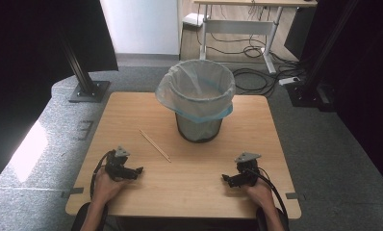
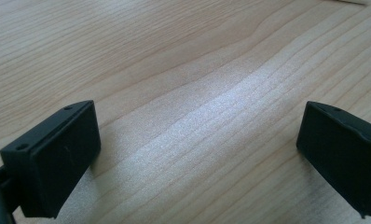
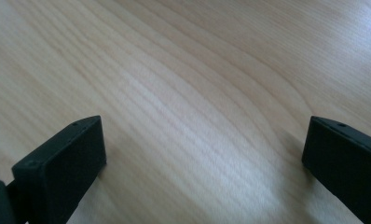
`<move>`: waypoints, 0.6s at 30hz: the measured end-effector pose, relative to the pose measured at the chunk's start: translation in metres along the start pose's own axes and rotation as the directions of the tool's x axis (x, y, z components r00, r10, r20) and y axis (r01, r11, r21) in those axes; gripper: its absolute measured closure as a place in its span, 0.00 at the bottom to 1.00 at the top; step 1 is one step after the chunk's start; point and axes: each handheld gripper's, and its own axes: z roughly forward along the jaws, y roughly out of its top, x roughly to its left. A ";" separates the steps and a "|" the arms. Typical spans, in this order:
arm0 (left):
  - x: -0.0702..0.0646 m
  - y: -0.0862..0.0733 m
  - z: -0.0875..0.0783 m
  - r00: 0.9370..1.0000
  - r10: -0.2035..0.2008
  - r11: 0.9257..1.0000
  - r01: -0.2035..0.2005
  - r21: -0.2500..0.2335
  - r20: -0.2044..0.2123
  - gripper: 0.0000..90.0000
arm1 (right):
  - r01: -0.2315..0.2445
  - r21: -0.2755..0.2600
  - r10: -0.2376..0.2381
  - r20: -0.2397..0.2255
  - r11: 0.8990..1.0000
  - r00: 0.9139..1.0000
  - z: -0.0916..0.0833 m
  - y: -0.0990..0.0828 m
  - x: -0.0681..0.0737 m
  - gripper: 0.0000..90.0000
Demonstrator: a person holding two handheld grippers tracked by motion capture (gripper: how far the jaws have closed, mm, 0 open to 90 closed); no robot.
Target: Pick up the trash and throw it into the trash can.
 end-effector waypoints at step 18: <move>0.000 0.002 0.002 1.000 -0.015 1.000 0.015 0.001 -0.009 0.00 | -0.011 -0.001 0.011 0.010 1.000 1.000 -0.005 -0.005 0.001 0.00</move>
